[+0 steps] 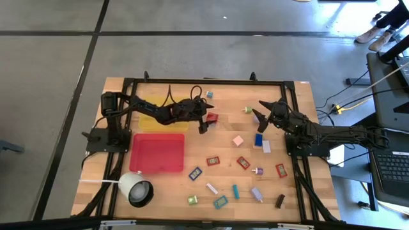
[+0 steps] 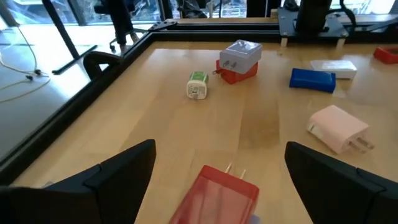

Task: Pick & Place Office items
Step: Put the red charger adapter into the yellow bin

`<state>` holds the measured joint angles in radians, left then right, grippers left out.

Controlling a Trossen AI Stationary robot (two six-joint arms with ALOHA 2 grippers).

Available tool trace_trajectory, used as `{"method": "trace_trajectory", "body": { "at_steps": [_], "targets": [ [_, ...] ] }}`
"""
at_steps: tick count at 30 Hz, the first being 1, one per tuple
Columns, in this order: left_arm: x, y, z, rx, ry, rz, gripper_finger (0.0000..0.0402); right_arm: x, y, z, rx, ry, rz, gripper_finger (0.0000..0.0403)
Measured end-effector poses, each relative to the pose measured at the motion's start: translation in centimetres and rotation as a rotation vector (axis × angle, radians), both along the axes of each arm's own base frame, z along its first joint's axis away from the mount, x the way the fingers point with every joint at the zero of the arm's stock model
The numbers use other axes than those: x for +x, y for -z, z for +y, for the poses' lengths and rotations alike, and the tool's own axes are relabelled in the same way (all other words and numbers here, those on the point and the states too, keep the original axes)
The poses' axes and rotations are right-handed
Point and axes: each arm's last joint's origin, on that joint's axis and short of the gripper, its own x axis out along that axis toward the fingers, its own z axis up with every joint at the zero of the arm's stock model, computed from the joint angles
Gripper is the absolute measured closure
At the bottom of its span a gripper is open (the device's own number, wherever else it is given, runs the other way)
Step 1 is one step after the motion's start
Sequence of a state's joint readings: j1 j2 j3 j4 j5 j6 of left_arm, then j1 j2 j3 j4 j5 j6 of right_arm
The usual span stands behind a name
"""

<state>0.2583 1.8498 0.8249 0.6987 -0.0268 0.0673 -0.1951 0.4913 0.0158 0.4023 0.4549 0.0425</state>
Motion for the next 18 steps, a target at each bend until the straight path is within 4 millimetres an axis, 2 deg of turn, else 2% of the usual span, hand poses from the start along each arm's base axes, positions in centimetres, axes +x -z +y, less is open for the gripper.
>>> {"method": "trace_trajectory", "body": {
  "at_steps": [8,14,18],
  "targets": [
    [0.0,0.0,0.1,0.001,-0.012,0.002,0.0047,0.0,0.0,0.0,0.000,0.000,0.000,0.0133],
    [-0.2,0.1,2.6,-0.127,0.118,0.127,0.0047,0.0,0.0,0.0,0.000,0.000,0.000,0.0133],
    [-0.2,-0.3,3.4,-0.103,0.188,0.150,0.0047,0.0,0.0,0.0,0.000,0.000,0.000,0.0133]
  ]
}}
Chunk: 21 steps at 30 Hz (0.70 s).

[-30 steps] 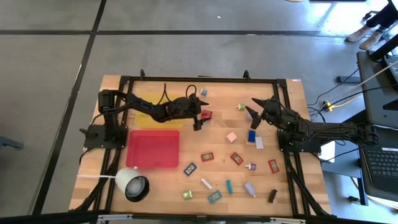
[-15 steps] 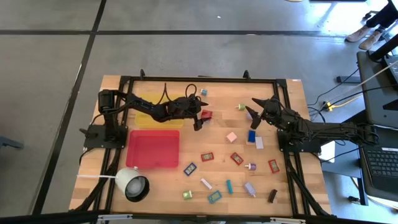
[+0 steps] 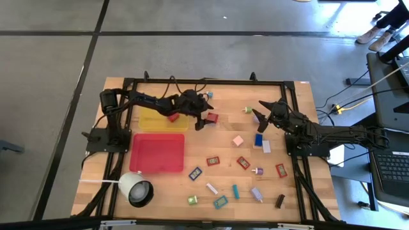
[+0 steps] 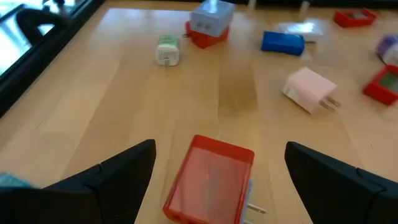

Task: Pick & Place Office items
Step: Put the red charger adapter into the yellow bin

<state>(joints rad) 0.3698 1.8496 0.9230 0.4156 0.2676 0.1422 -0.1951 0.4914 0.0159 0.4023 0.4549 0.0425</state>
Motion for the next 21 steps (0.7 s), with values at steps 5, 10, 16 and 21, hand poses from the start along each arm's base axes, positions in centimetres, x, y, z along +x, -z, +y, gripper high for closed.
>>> {"method": "trace_trajectory", "body": {
  "at_steps": [5,10,16,21],
  "targets": [
    [-0.1,0.2,-0.2,0.077,0.096,0.021,0.0047,0.0,0.0,0.0,0.000,0.000,0.000,0.0133],
    [-0.2,0.3,-0.1,0.095,0.114,0.027,0.0047,0.0,0.0,0.0,0.000,0.000,0.000,0.0133],
    [-0.3,0.9,0.4,0.075,0.111,0.038,0.0047,0.0,0.0,0.0,0.000,0.000,0.000,0.0133],
    [-0.2,1.3,0.8,0.067,0.097,0.040,0.0047,0.0,0.0,0.0,0.000,0.000,0.000,0.0133]
  ]
}}
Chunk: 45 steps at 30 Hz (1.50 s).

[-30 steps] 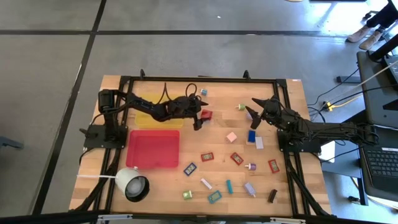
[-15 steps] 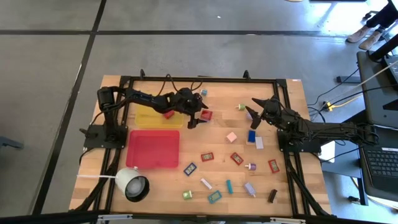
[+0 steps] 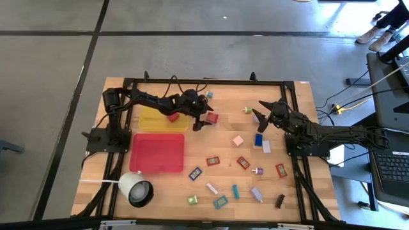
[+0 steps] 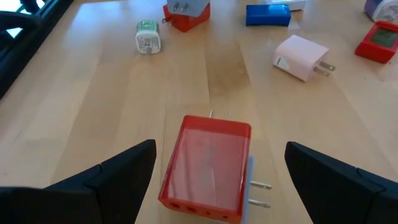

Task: Pick & Place Office items
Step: Put the red charger adapter into the yellow bin

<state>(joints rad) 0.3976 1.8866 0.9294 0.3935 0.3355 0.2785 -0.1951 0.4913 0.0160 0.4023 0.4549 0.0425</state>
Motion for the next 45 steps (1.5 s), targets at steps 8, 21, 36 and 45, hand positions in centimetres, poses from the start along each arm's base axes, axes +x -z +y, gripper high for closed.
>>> {"method": "trace_trajectory", "body": {
  "at_steps": [8,21,36,45],
  "targets": [
    [0.4,0.9,0.9,-0.041,-0.027,0.022,0.0047,0.0,0.0,0.0,0.000,0.000,0.000,0.0133],
    [0.4,1.7,0.8,-0.099,-0.008,0.071,0.0047,0.0,0.0,0.0,0.001,-0.002,0.001,0.0133],
    [0.8,1.3,0.8,-0.114,-0.045,0.020,0.0050,0.0,0.0,0.0,0.000,0.001,0.001,0.0133],
    [0.7,1.7,0.2,-0.114,-0.100,0.079,0.0072,0.0,0.0,0.0,0.000,0.001,0.001,0.0133]
  ]
}}
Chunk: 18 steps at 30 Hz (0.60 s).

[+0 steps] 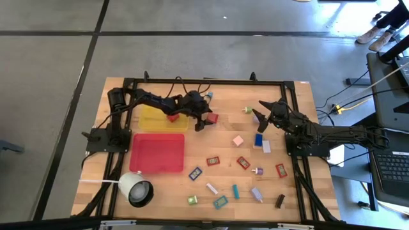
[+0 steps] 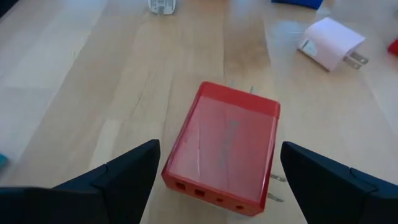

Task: Pick & Place Office items
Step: Put the red charger adapter into the yellow bin

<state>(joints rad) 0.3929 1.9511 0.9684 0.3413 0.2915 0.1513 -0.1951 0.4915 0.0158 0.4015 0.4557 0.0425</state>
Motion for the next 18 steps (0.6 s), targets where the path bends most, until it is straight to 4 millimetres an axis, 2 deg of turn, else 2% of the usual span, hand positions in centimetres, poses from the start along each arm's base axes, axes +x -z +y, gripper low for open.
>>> {"method": "trace_trajectory", "body": {
  "at_steps": [18],
  "targets": [
    [0.06,0.02,-0.11,0.017,-0.020,0.008,0.0179,0.00,0.00,0.00,0.000,0.000,0.000,0.0133]
  ]
}}
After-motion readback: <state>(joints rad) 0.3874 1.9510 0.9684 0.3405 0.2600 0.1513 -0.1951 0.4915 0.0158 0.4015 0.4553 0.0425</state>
